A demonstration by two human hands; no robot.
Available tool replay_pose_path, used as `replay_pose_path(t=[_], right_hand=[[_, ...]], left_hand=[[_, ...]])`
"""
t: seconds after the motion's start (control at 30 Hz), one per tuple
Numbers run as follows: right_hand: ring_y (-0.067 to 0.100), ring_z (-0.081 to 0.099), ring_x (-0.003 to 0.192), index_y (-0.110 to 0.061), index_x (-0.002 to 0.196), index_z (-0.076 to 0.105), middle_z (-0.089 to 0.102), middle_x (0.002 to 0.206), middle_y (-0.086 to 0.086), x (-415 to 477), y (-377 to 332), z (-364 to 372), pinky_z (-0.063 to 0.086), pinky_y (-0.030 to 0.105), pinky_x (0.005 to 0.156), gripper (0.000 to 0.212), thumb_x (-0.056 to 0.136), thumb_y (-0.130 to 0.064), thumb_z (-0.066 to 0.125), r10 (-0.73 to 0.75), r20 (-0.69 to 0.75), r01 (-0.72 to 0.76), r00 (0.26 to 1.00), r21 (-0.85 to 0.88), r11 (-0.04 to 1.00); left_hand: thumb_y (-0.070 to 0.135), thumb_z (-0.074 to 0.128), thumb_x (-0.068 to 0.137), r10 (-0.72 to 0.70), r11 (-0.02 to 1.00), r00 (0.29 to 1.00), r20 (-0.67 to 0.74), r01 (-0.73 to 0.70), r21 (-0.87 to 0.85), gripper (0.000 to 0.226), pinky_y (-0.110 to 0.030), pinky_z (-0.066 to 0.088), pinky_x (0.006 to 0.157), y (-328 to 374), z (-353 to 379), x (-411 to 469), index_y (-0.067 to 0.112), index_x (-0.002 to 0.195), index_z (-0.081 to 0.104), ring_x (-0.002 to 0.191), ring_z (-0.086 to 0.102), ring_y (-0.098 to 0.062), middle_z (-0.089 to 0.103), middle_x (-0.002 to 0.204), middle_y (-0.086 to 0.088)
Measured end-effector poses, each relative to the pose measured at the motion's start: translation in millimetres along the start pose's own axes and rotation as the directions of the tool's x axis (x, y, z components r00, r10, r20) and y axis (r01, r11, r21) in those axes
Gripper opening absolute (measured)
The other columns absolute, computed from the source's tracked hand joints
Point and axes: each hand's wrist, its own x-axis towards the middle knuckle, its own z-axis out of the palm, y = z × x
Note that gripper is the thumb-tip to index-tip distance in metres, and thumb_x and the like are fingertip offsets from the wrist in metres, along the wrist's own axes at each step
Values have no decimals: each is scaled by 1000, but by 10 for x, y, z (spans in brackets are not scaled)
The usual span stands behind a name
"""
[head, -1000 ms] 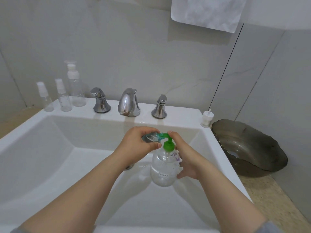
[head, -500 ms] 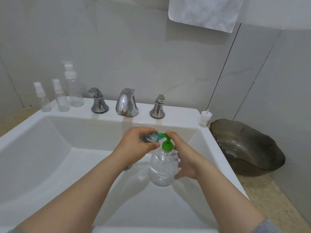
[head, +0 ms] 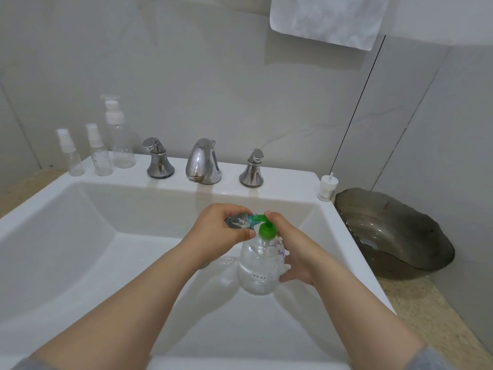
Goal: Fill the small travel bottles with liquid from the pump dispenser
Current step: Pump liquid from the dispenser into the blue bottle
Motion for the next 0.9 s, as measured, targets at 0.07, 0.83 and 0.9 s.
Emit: replay_pose_path(t=[0.07,0.83,0.9], right_hand=[[32,53,118,-39,111,66,59,128,2,-4,-2,13,37,58,102,70,55,-79,54,3,-2,-3,1000,-9,1000],[32,49,123,-30,116,62,55,132,5,-31,-61,-41,34,60,105,52,80,-66,52,15,-7,-14,1000,44,999],[32,49,122,-30,117,63,55,133,5,-21,-54,-41,36,60,103,50,81,-64,52,-5,-19,5,1000,32,999]], left_hand=[[8,77,74,13,1000,1000,7,-13,8,23,-16,50,73,15,-8,-4,24,90,73,71,62,-2,72,83,2],[4,77,73,-20,995,1000,16,21,-101,27,-36,58,83,33,-6,-4,27,86,73,75,67,-10,73,79,3],[3,77,73,-40,994,999,26,43,-103,27,-36,58,81,28,6,-9,27,85,72,74,66,-12,71,78,2]])
